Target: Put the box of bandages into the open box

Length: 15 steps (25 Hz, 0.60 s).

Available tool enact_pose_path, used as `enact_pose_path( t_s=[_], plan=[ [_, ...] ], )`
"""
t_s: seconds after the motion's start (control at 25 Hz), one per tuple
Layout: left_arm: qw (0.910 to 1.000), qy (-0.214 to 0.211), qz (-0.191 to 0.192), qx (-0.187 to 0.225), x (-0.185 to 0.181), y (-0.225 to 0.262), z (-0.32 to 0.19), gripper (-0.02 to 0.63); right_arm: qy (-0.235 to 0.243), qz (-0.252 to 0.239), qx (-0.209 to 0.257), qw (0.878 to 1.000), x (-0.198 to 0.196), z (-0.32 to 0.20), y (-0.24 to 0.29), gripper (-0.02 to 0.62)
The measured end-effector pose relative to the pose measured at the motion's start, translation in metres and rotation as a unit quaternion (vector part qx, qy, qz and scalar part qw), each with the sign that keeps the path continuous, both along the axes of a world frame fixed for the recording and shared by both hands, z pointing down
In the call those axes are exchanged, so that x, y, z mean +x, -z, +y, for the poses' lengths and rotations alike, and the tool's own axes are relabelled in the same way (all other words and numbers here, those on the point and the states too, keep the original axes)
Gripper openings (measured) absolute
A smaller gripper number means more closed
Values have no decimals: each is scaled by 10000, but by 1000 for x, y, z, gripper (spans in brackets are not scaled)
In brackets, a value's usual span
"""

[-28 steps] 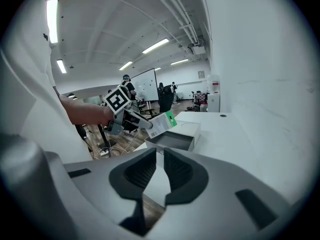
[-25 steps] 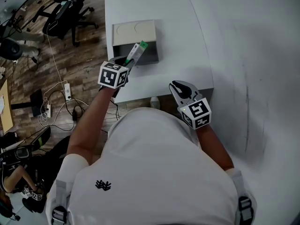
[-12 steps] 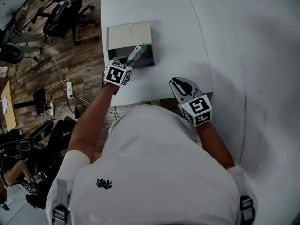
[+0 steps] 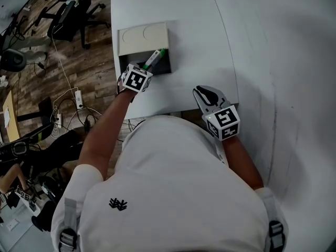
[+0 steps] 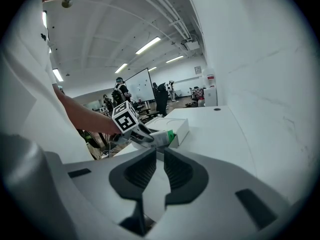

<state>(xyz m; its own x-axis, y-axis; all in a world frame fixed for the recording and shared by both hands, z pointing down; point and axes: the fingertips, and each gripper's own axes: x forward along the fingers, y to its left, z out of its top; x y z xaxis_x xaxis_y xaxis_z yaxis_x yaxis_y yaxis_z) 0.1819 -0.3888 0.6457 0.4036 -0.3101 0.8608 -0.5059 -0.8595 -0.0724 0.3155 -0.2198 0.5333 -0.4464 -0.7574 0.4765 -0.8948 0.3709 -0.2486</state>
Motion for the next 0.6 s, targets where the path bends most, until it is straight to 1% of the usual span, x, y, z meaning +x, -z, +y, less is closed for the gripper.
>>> enact_pose_path(
  t_s=[0.16, 0.32, 0.44, 0.6],
  plan=[
    [9999, -71, -112, 37, 4, -6, -2, 97, -16, 4, -28, 10000, 5, -3, 0, 49],
    [9999, -102, -116, 60, 6, -10, -1, 101, 7, 12, -59, 10000, 5, -4, -2, 49],
    [9998, -128, -100, 69, 7, -14, -1, 140, 54, 16, -75, 10000, 4, -6, -6, 51],
    [9999, -106, -29, 75, 8, -9, 1, 163, 141, 33, -84, 9999, 1, -8, -4, 51]
  ],
)
